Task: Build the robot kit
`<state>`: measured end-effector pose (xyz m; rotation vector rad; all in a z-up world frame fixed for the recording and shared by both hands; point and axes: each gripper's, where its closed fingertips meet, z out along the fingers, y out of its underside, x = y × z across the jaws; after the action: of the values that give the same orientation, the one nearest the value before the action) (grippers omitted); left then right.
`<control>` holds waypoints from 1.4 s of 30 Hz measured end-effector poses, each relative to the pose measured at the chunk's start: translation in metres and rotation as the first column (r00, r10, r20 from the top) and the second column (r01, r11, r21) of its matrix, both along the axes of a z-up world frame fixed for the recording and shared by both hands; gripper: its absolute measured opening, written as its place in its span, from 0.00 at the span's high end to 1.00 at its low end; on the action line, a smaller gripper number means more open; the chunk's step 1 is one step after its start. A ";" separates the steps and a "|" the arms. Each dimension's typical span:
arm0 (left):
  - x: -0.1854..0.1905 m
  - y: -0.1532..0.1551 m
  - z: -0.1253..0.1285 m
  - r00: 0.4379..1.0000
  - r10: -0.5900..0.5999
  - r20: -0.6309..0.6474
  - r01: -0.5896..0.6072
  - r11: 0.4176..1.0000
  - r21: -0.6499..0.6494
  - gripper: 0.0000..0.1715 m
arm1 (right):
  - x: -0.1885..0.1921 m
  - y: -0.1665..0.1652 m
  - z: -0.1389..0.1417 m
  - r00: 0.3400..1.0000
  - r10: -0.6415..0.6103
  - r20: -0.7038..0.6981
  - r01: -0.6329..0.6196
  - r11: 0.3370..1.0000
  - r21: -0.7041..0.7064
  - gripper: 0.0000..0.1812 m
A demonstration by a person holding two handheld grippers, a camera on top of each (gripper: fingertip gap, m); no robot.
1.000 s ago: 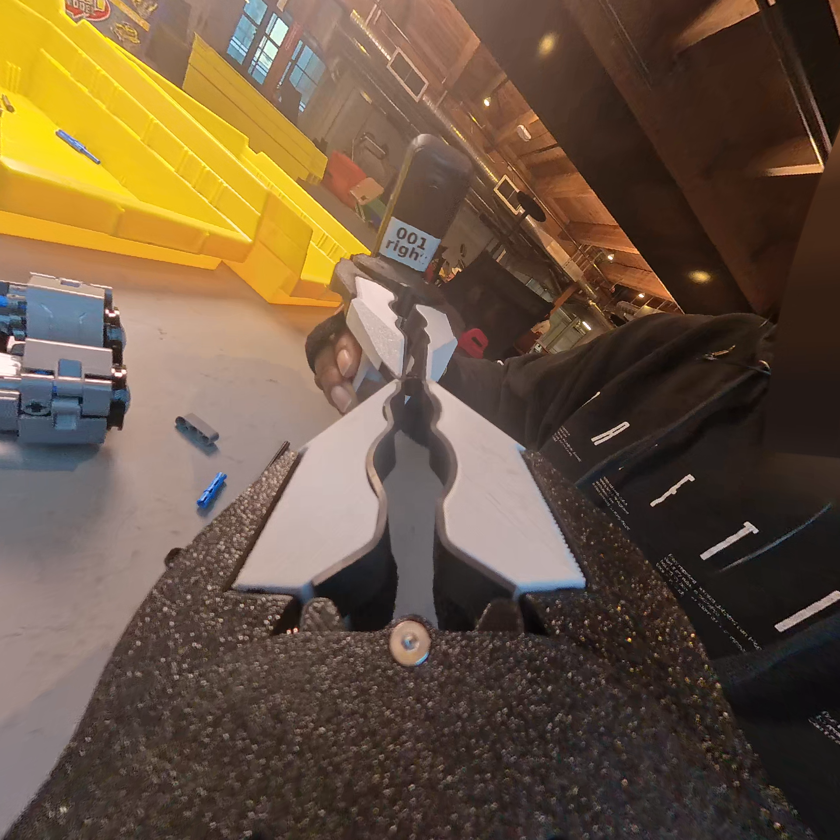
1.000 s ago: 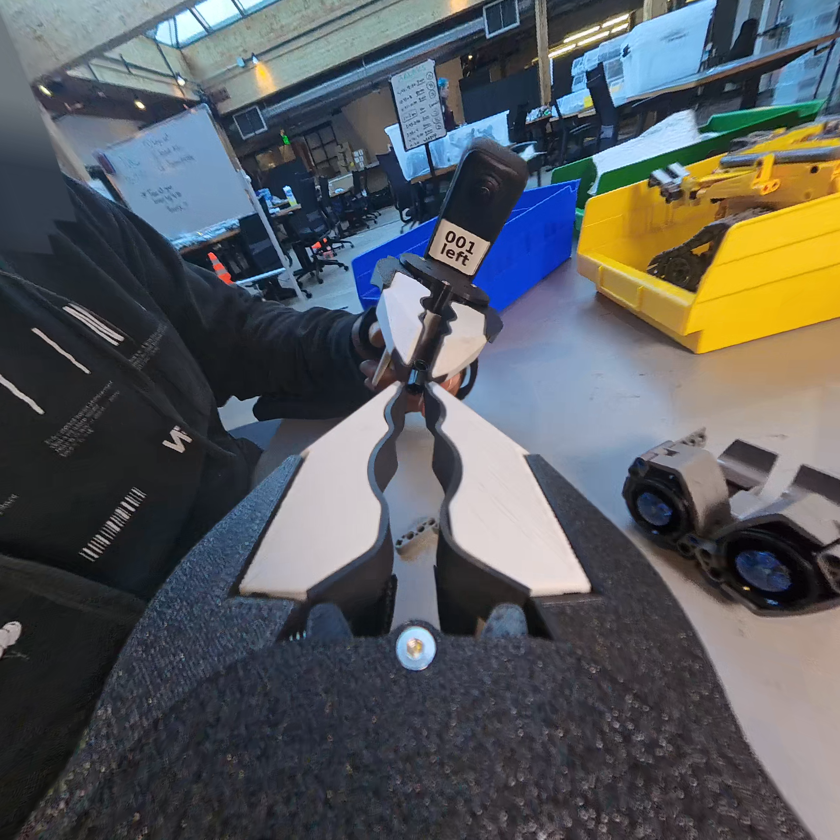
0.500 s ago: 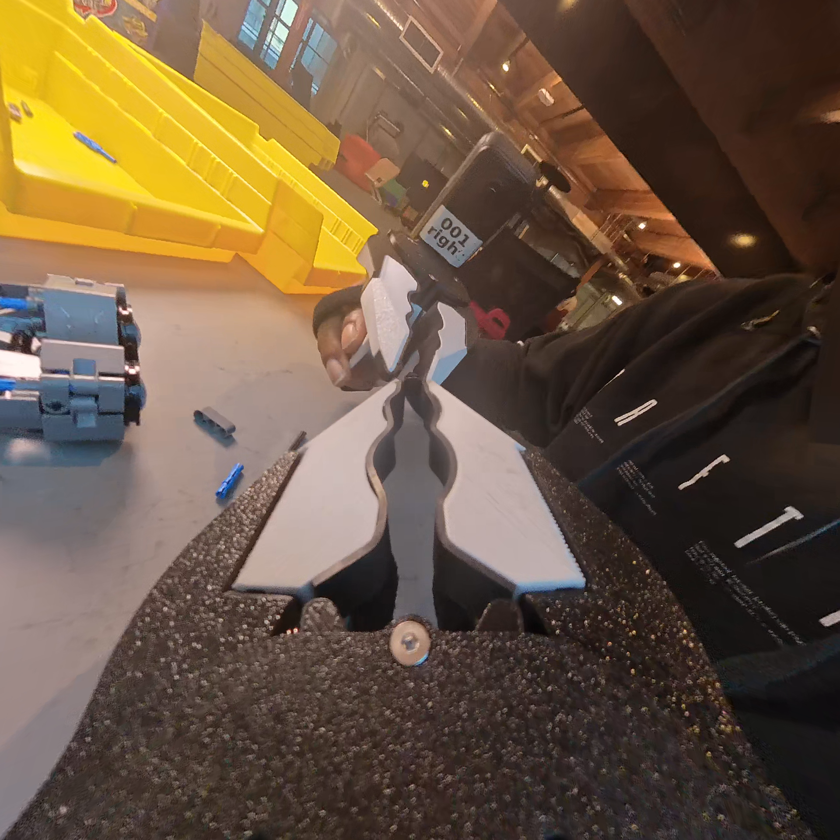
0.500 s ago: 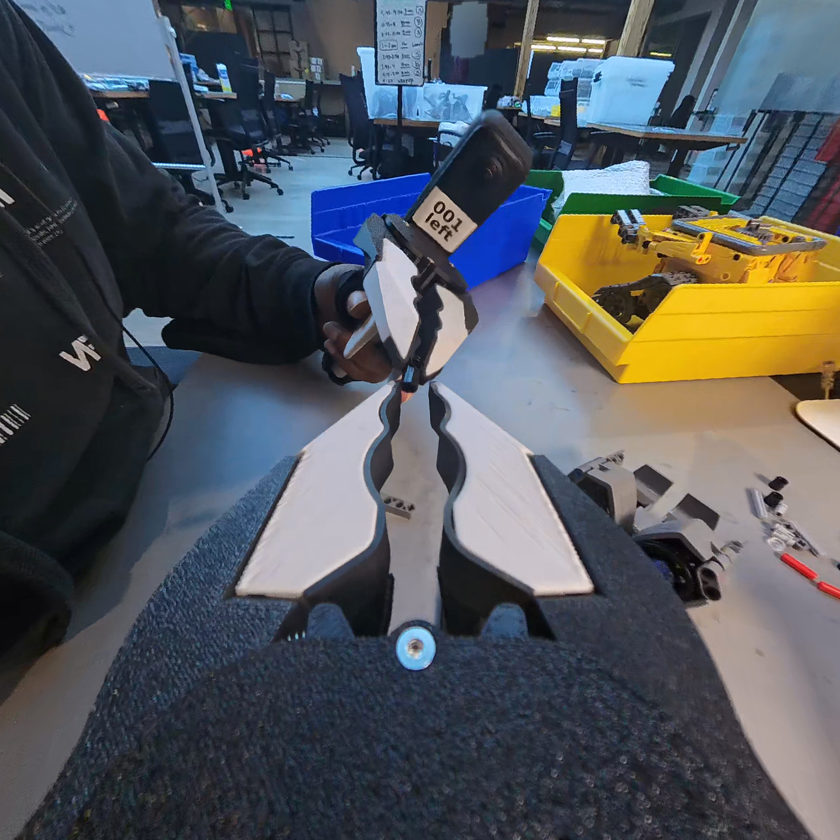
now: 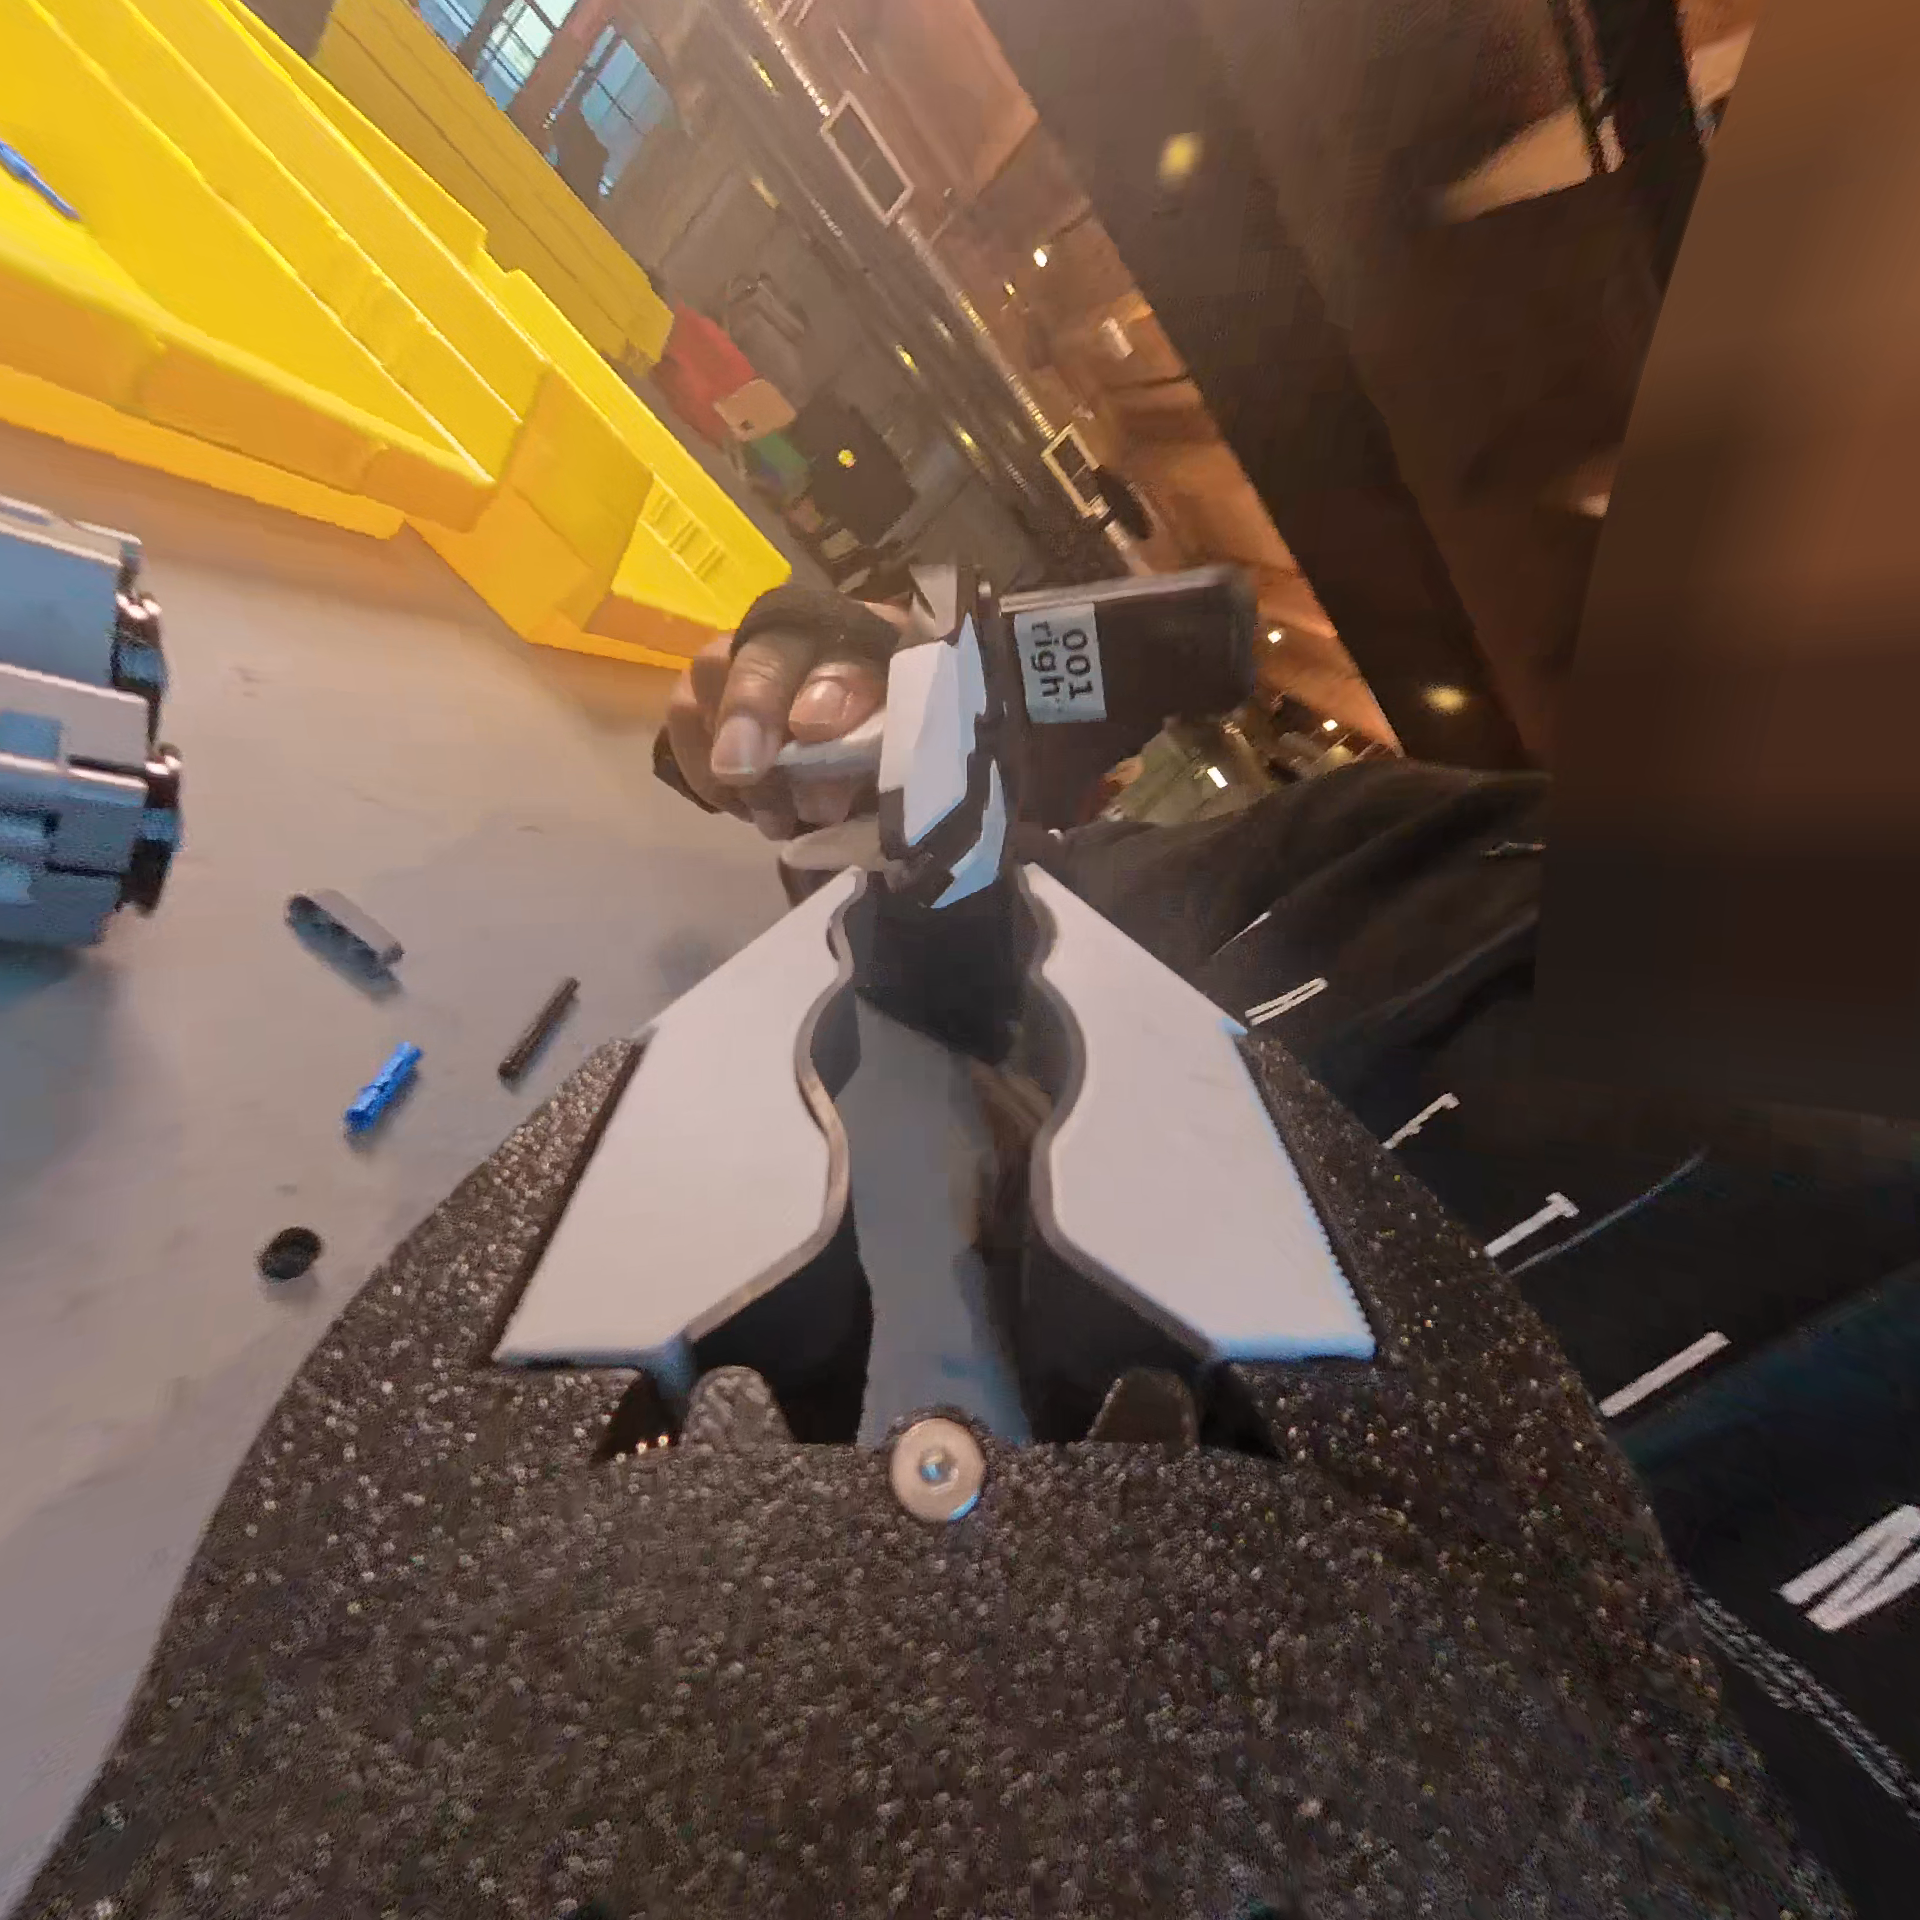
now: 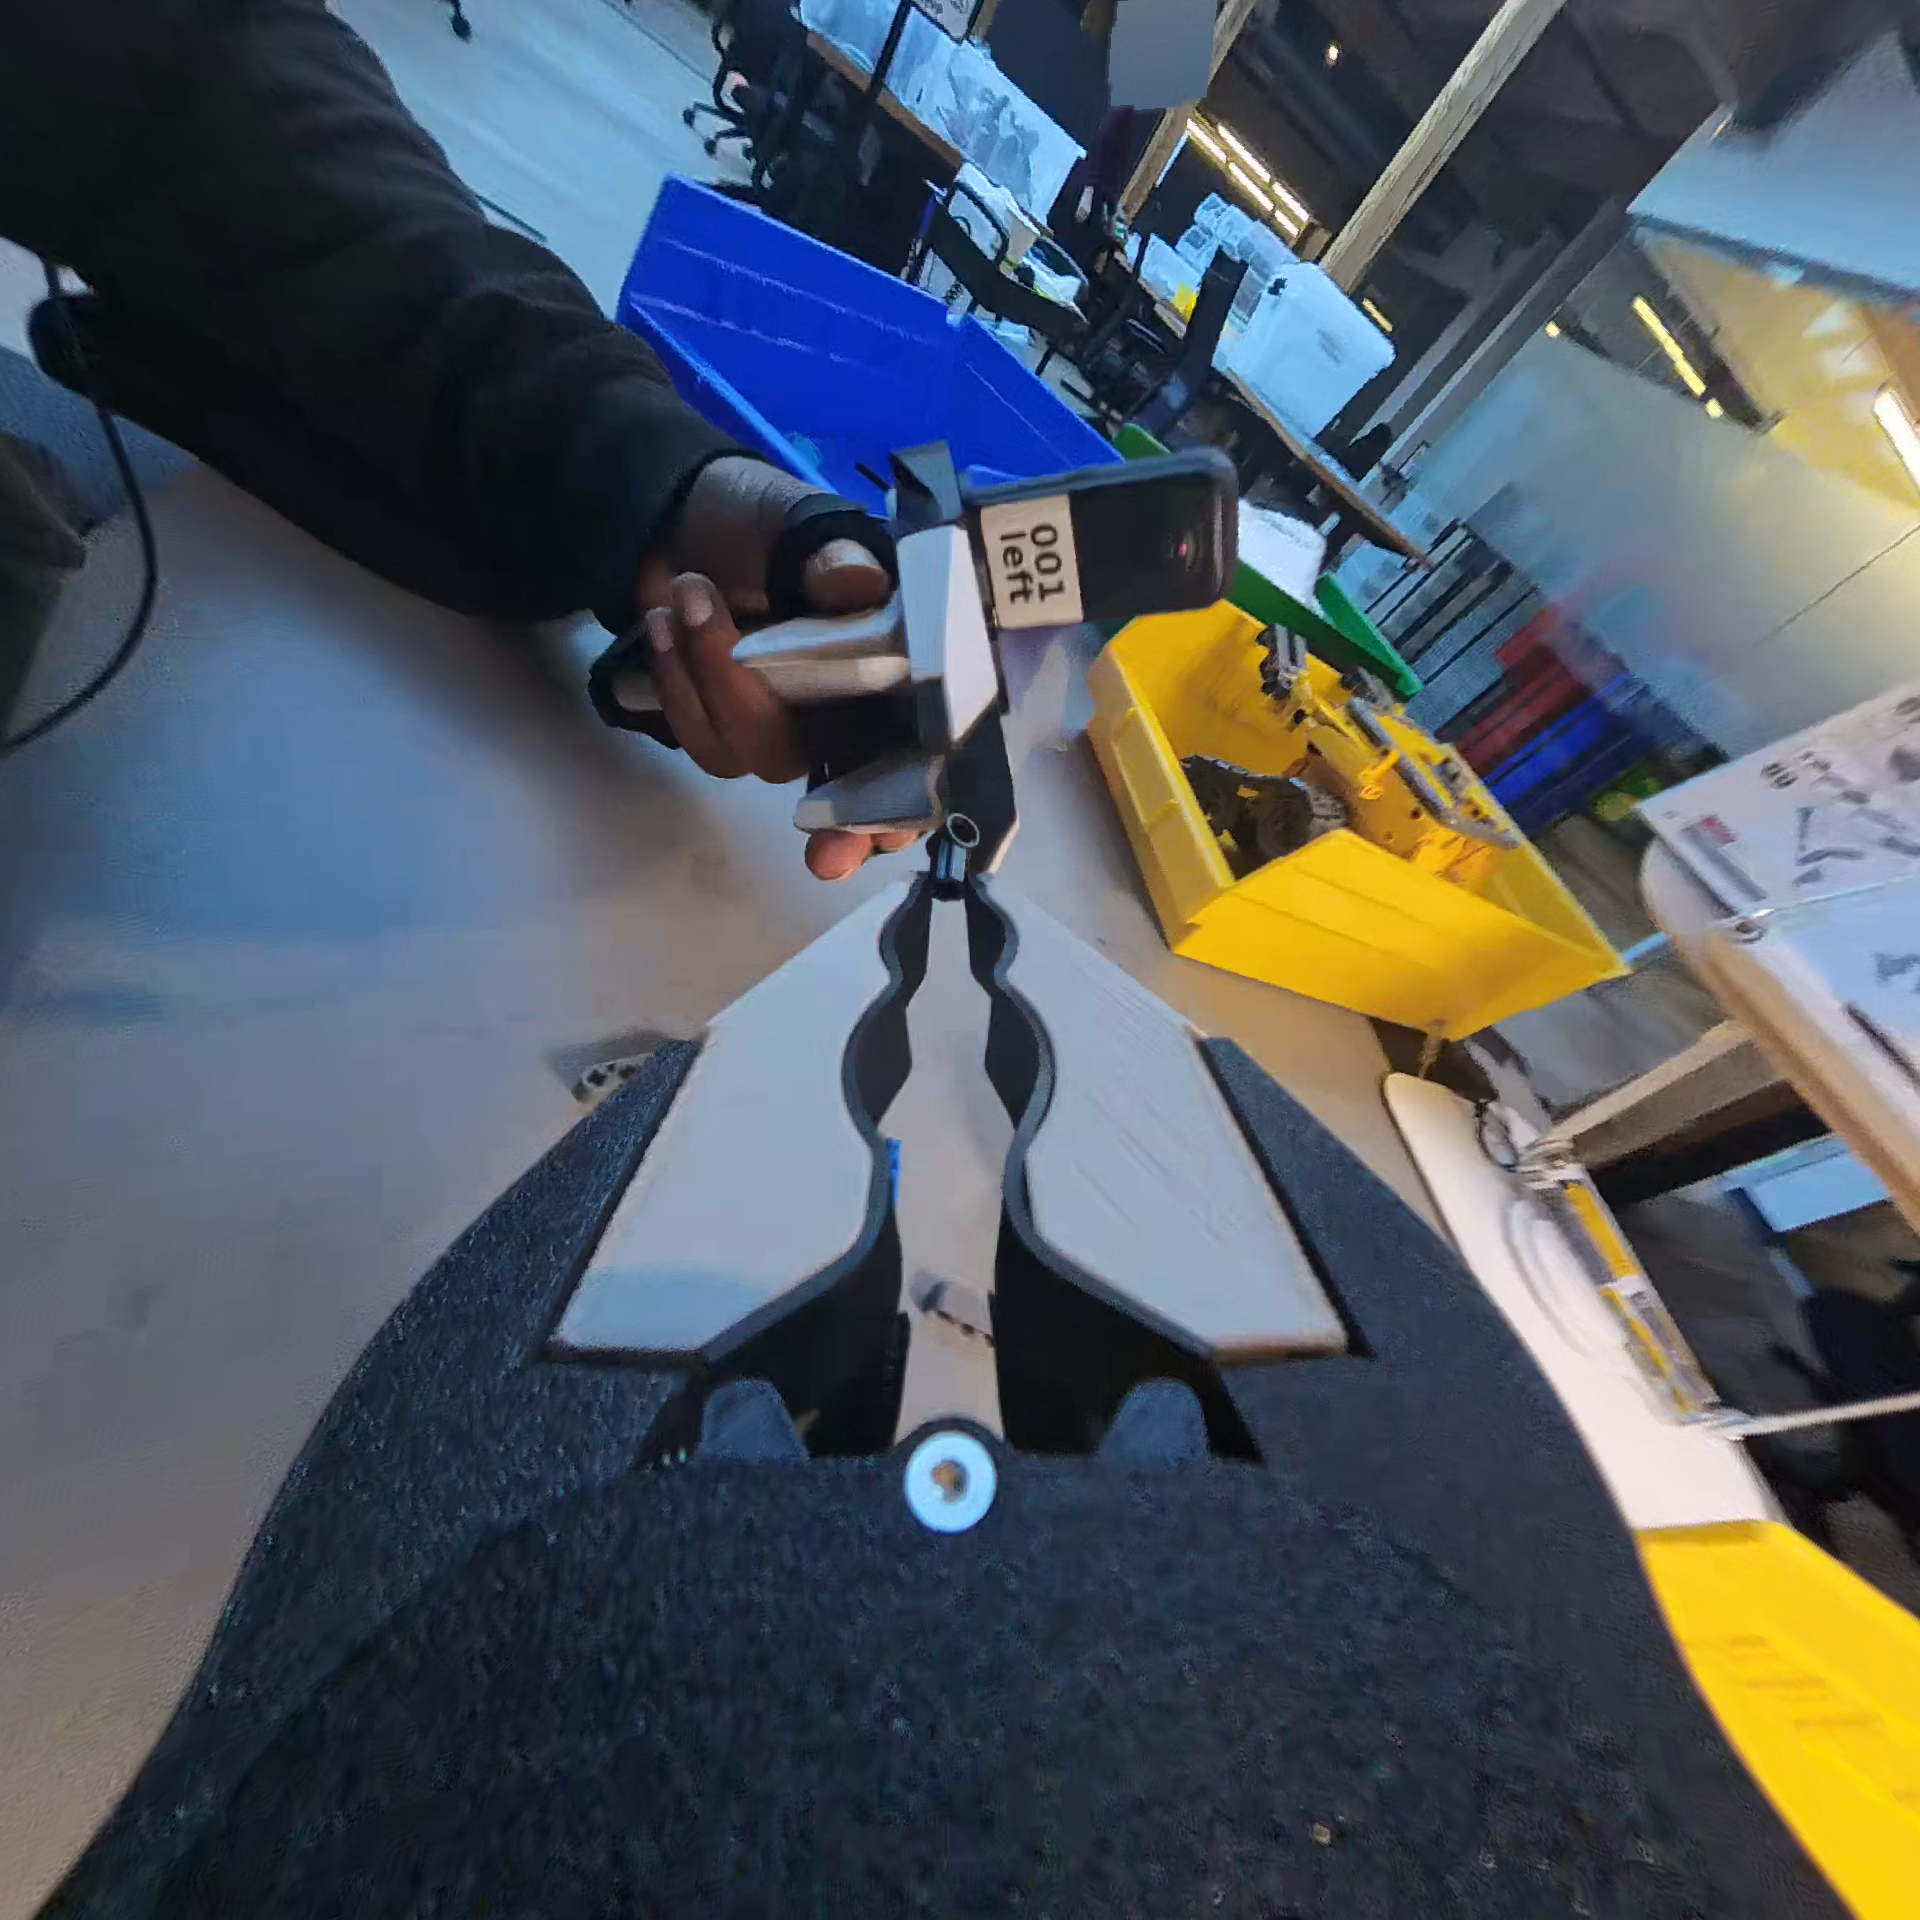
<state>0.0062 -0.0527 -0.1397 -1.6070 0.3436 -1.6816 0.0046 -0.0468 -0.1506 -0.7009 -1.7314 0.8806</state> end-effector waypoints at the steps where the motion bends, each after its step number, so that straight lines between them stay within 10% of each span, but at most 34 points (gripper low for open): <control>1: 0.000 0.000 0.000 1.000 -0.011 0.029 0.011 1.000 -0.025 0.85 | 0.000 -0.001 0.001 1.000 -0.007 -0.016 0.007 0.998 0.055 0.98; 15: 0.006 -0.001 -0.010 0.997 -0.053 0.056 0.060 0.991 -0.122 0.88 | -0.004 -0.003 -0.002 0.990 -0.073 -0.121 0.128 0.827 0.547 0.98; 24: 0.001 0.004 -0.015 0.999 -0.009 0.045 0.016 0.987 -0.162 0.95 | -0.006 -0.001 -0.008 0.988 -0.089 -0.123 0.146 0.773 0.617 0.98; 34: 0.006 -0.007 0.001 0.984 0.070 -0.166 -0.039 0.983 0.181 0.96 | -0.003 -0.011 0.006 0.998 -0.041 -0.045 0.041 0.999 -0.011 0.97; 42: 0.013 -0.016 0.006 0.934 0.190 -0.302 -0.034 0.890 0.454 0.96 | 0.005 -0.020 0.015 0.988 0.153 0.035 -0.109 0.829 -0.548 0.94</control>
<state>0.0188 -0.0683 -0.1333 -1.5244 0.7358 -1.1238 0.0092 -0.0668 -0.1359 -1.0054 -1.6118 1.4950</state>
